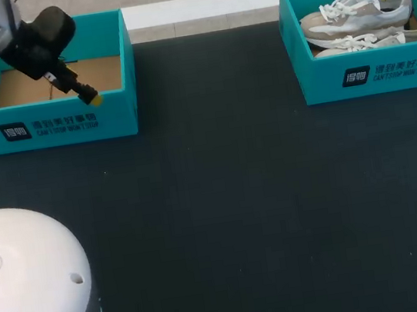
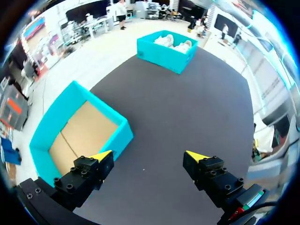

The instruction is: Take the shoe out of the shoebox, open the shoe tongue, remove and reinsert the insole, then place the shoe into the shoebox

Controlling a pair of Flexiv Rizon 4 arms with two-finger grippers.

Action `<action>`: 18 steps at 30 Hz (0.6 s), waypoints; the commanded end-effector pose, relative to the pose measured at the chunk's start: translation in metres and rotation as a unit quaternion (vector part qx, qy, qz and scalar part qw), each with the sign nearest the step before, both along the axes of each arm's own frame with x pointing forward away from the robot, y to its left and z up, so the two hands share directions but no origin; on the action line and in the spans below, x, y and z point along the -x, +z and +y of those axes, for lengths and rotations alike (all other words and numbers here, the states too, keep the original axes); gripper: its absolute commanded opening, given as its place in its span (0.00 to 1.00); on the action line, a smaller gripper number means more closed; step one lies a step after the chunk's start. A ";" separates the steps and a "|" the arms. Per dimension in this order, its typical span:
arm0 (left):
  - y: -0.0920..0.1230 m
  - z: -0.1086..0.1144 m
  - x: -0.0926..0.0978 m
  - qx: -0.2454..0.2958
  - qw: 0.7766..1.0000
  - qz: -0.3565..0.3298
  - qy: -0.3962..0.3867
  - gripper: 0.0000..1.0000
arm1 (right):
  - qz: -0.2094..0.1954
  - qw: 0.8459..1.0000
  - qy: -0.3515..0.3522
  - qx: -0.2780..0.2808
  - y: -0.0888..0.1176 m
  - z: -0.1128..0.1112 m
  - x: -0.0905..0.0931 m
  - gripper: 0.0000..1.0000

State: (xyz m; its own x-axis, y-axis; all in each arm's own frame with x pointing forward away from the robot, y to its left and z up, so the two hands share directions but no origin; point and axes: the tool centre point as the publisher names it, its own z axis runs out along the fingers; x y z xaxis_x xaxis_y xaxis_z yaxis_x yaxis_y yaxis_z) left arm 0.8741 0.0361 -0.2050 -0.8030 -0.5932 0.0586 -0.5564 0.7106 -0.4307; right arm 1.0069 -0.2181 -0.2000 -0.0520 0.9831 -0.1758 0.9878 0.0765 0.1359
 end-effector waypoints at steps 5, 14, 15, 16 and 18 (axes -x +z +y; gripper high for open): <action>-0.004 0.014 0.001 -0.007 0.985 0.071 0.159 1.00 | 0.013 1.000 0.002 -0.014 0.001 0.018 0.039 1.00; -0.014 0.039 -0.019 0.002 0.945 0.100 0.312 1.00 | 0.015 0.999 0.008 -0.033 -0.018 0.032 0.096 1.00; -0.014 0.041 -0.020 -0.004 0.943 0.094 0.319 1.00 | 0.020 0.999 0.004 -0.035 -0.020 0.032 0.101 1.00; -0.014 0.044 -0.021 -0.012 0.942 0.087 0.324 1.00 | 0.023 0.999 -0.001 -0.036 -0.021 0.031 0.106 1.00; -0.014 0.048 -0.023 -0.012 0.936 0.100 0.337 1.00 | 0.030 0.999 -0.016 -0.041 -0.022 0.028 0.117 1.00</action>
